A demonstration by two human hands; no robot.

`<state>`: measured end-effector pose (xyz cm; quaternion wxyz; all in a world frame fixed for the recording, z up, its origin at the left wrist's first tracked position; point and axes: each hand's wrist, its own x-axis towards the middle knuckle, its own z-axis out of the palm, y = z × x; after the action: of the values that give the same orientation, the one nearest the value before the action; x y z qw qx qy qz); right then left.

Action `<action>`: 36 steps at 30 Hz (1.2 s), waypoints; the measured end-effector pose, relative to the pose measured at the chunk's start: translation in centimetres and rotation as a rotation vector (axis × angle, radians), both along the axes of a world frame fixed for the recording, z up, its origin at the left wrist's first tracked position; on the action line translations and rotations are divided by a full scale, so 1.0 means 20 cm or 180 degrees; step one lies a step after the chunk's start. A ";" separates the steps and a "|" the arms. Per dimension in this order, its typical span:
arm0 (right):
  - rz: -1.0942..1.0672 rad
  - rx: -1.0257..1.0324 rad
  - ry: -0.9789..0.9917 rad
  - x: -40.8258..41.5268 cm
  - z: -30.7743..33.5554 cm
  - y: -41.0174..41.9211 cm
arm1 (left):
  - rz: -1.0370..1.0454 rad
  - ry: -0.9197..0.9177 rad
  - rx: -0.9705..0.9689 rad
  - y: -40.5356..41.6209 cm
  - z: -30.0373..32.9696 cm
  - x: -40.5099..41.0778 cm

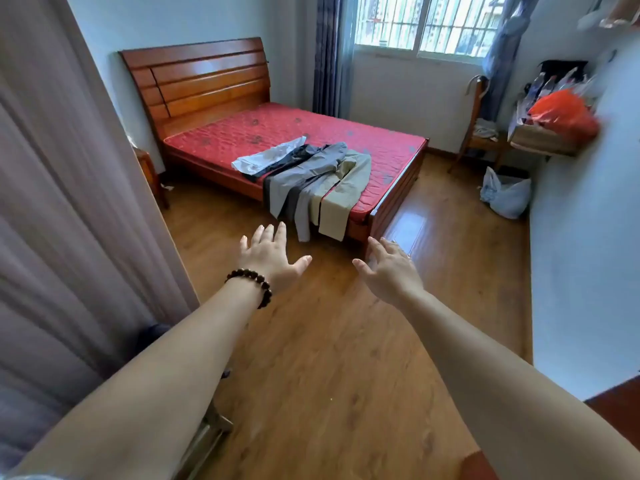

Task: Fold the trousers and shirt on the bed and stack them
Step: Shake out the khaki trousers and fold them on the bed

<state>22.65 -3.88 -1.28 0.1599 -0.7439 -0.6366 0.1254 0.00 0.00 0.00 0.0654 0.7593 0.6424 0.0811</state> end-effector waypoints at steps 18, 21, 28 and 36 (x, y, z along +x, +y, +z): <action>0.0016 -0.0241 0.0019 0.22 -0.24 1.09 | 0.0054 0.0159 -0.0133 1.10 -0.21 0.18; -0.0077 -0.0284 0.0081 0.26 -0.24 1.49 | 0.0036 0.0159 -0.0122 1.51 -0.22 0.21; -0.0164 -0.0247 0.0097 0.39 -0.19 2.24 | -0.0054 0.0218 -0.0142 2.30 -0.19 0.32; -0.0190 -0.0352 0.0100 0.64 -0.30 2.93 | -0.0131 0.0242 -0.0243 2.97 -0.28 0.55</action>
<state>35.36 54.76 -7.29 0.1321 -0.7682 -0.6037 0.1672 10.92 59.48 -5.58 0.0715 0.7718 0.6313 0.0262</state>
